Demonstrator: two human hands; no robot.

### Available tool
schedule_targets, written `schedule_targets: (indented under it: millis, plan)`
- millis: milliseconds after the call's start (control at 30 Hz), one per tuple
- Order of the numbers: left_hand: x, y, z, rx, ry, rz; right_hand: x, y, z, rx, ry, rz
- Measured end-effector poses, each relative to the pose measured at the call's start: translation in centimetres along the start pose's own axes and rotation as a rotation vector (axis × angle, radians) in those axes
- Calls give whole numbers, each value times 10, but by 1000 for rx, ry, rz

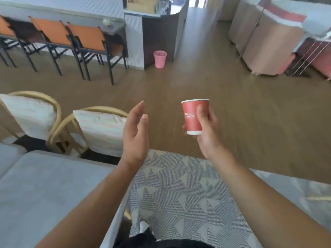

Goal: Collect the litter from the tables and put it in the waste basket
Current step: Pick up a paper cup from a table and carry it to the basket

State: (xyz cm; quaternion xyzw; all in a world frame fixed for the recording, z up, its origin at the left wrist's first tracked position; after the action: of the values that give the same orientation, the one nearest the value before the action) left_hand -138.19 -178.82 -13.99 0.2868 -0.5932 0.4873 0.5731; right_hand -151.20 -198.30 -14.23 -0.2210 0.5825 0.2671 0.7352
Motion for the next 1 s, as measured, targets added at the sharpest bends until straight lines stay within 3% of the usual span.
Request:
schedule_targets:
  millis: [500, 1000]
  plan:
    - [-73, -151, 71, -101, -18, -69, 39, -153, -16, 132, 33, 95]
    - [-138, -326, 243, -45, -70, -54, 36, -417, -87, 51, -32, 170]
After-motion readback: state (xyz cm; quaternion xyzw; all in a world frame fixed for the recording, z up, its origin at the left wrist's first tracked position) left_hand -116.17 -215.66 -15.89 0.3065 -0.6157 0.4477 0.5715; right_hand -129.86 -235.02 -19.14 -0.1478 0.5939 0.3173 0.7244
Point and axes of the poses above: each hand's wrist, its own y-axis away from the middle knuckle, its own z-axis out of the palm, x = y × z, the point moved 10 cm from there along -y, towards the middle knuckle, and after that the axes turned 2 degrees about x, right-handed, at the moved point
